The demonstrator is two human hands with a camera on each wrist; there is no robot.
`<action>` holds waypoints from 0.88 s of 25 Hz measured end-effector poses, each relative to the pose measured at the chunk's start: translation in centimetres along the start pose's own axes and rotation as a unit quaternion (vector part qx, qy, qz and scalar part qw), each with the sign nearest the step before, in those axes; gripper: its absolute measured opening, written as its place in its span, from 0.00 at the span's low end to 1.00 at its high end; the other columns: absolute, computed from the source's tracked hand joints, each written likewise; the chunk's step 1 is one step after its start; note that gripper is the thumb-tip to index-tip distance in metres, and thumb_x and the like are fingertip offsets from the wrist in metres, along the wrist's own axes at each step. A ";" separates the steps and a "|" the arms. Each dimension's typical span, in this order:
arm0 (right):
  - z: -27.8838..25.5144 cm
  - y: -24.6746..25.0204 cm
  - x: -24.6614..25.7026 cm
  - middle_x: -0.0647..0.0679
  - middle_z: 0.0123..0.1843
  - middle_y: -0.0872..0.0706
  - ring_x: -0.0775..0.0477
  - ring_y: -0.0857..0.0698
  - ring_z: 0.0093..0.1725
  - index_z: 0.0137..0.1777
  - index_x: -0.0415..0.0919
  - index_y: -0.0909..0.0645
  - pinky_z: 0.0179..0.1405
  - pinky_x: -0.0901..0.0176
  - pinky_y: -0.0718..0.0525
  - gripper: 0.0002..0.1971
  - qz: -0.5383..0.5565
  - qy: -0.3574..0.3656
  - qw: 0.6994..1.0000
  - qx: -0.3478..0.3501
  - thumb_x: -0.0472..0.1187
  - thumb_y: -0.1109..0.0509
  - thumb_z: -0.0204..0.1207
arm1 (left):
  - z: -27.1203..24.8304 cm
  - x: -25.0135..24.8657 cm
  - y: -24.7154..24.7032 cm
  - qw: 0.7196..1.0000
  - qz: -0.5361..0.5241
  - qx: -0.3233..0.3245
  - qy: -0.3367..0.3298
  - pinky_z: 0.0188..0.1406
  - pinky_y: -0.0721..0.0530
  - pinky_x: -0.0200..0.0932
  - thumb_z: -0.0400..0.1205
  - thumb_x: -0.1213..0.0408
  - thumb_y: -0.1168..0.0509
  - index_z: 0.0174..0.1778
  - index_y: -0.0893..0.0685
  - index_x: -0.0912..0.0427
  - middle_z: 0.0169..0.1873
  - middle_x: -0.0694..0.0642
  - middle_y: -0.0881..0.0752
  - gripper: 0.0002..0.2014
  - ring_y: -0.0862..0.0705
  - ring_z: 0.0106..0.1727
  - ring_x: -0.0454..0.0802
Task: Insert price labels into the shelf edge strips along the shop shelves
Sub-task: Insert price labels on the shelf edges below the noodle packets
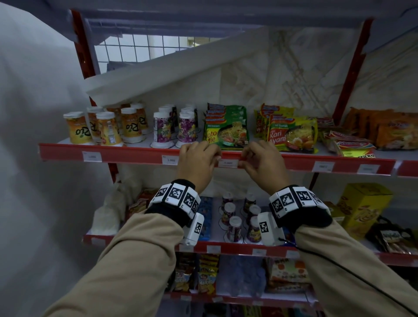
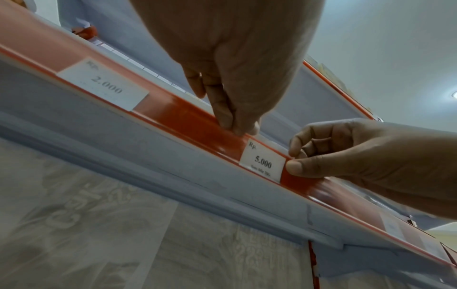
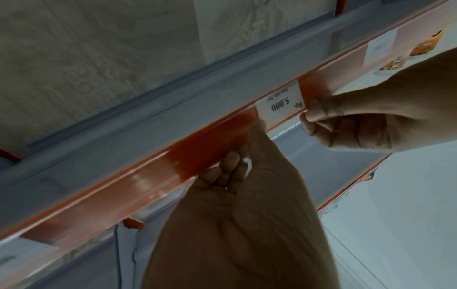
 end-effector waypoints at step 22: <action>-5.5 9.3 -12.3 0.43 0.54 0.21 0.37 0.26 0.57 0.49 0.44 0.21 0.50 0.46 0.29 0.17 -0.169 -0.109 0.979 -0.046 0.52 0.22 0.67 | 2.7 -14.7 -6.3 0.990 0.057 0.093 -0.092 0.60 0.29 0.49 0.80 0.51 0.38 0.69 0.25 0.53 0.61 0.54 0.24 0.22 0.29 0.62 0.54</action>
Point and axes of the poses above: each hand's wrist, its own z-axis towards the middle knuckle, its own y-axis out of the back of the hand, x = y × z, the point moved 10 cm from there along z, towards the middle knuckle
